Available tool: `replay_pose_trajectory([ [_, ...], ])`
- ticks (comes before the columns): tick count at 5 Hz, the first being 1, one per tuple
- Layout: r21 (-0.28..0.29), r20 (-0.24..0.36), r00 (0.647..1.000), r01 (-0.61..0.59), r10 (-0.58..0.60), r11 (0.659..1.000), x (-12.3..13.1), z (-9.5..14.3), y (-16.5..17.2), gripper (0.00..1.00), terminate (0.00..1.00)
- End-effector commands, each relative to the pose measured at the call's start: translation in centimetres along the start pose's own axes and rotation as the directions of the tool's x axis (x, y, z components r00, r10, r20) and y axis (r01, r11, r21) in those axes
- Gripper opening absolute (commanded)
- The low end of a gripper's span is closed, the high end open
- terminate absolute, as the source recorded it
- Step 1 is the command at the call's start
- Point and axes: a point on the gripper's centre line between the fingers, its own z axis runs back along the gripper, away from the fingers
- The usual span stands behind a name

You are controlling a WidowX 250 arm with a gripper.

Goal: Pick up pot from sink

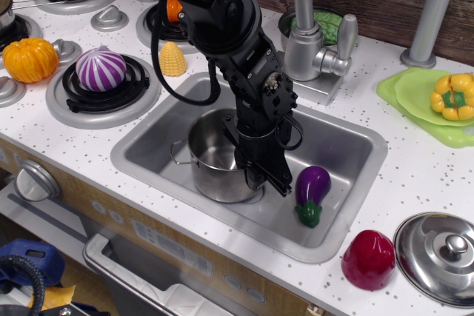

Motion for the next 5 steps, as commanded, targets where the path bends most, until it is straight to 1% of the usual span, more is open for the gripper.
replay_pose_trajectory([
  [1, 0.015, 0.002, 1.000, 0.029, -0.029, 0.999, 1.2, 3.0, 0.7, 0.00, 0.00],
  [2, 0.041, -0.030, 0.999, 0.034, -0.033, 0.999, 1.7, 6.1, 0.8, 0.00, 0.00],
  [3, 0.084, -0.052, 0.998, 0.041, -0.036, 0.996, 2.1, 9.1, -0.1, 0.00, 0.00],
  [4, 0.062, -0.036, 0.999, 0.023, -0.021, 0.998, 2.5, 9.8, -0.4, 0.00, 0.00],
  [5, 0.051, -0.013, 1.000, 0.012, -0.011, 0.999, 2.7, 9.8, -0.7, 0.00, 1.00],
])
